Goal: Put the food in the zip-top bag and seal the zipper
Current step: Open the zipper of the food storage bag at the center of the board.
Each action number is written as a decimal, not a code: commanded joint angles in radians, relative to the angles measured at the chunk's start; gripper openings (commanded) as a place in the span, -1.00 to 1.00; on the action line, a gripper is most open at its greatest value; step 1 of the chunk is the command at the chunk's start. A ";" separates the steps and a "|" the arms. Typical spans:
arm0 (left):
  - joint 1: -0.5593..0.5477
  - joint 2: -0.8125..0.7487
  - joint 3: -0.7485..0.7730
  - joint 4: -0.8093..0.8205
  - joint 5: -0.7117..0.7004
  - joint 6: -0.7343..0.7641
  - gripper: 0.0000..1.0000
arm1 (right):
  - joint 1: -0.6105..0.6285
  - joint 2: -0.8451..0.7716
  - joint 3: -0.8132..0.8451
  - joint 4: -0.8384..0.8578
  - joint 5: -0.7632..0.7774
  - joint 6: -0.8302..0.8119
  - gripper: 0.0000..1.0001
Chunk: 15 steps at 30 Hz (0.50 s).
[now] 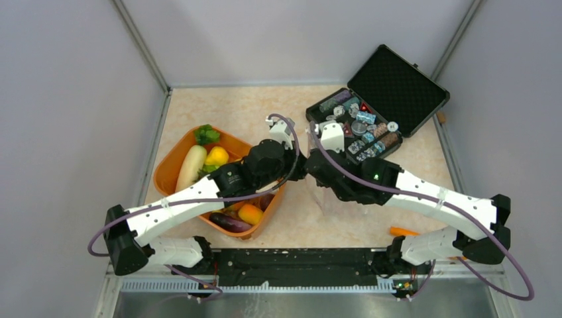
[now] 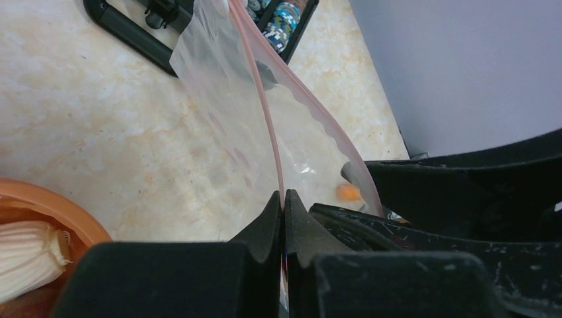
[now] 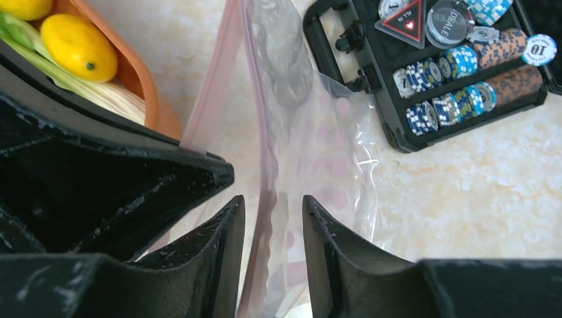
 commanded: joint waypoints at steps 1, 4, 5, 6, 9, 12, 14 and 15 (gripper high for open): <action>-0.005 0.001 0.037 -0.007 -0.037 -0.015 -1.00 | 0.022 -0.018 0.029 -0.037 0.099 0.045 -0.32; -0.005 -0.008 0.030 -0.014 -0.058 -0.013 -1.00 | 0.023 -0.045 0.013 -0.007 0.105 0.030 -0.58; -0.005 -0.010 0.027 -0.019 -0.070 -0.009 -1.00 | 0.022 -0.051 0.009 0.004 0.100 0.024 -0.67; -0.005 -0.009 0.028 -0.029 -0.092 -0.004 -1.00 | 0.023 -0.056 0.003 0.020 0.091 0.015 -0.79; -0.005 -0.012 0.020 -0.067 -0.146 0.010 -1.00 | 0.022 -0.063 -0.016 0.034 0.084 -0.004 -0.95; 0.000 -0.006 0.009 -0.140 -0.234 0.011 -1.00 | 0.022 -0.065 -0.032 0.019 0.121 0.023 -1.00; 0.013 0.001 -0.001 -0.207 -0.286 -0.002 -1.00 | 0.022 -0.081 -0.052 0.028 0.142 0.035 -1.00; 0.020 0.004 -0.005 -0.243 -0.312 -0.019 -1.00 | 0.022 -0.090 -0.065 0.034 0.157 0.049 -1.00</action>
